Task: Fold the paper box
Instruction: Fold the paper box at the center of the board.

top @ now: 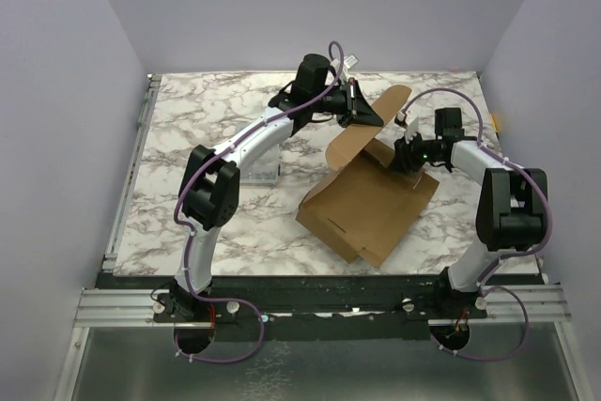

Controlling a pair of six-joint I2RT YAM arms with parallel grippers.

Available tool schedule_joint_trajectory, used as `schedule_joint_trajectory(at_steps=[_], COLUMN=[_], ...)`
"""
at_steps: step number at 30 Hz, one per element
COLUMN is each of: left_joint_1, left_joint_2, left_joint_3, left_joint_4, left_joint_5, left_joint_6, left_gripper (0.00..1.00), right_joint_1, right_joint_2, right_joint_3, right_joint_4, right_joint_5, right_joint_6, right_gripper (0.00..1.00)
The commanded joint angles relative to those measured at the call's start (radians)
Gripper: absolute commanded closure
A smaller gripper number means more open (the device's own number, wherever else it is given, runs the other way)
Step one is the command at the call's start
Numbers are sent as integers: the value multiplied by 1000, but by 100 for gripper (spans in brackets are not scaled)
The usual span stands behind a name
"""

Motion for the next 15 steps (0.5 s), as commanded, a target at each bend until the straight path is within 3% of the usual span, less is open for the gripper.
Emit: schedule_joint_trajectory(at_steps=[1, 9, 15], left_joint_1=[-8, -8, -11], left_joint_2=[26, 29, 32], left_joint_3=[12, 14, 16], left_joint_4=[8, 8, 8], left_joint_5=[-20, -20, -20], left_joint_6=[22, 23, 22], left_gripper=[100, 100, 100], right_joint_1=[-16, -18, -16], right_joint_2=[73, 98, 73], right_joint_3=[27, 44, 27], right_joint_4=[-10, 40, 74], right_joint_5=[1, 98, 151], right_joint_6=[114, 192, 159], right_gripper=[69, 99, 99])
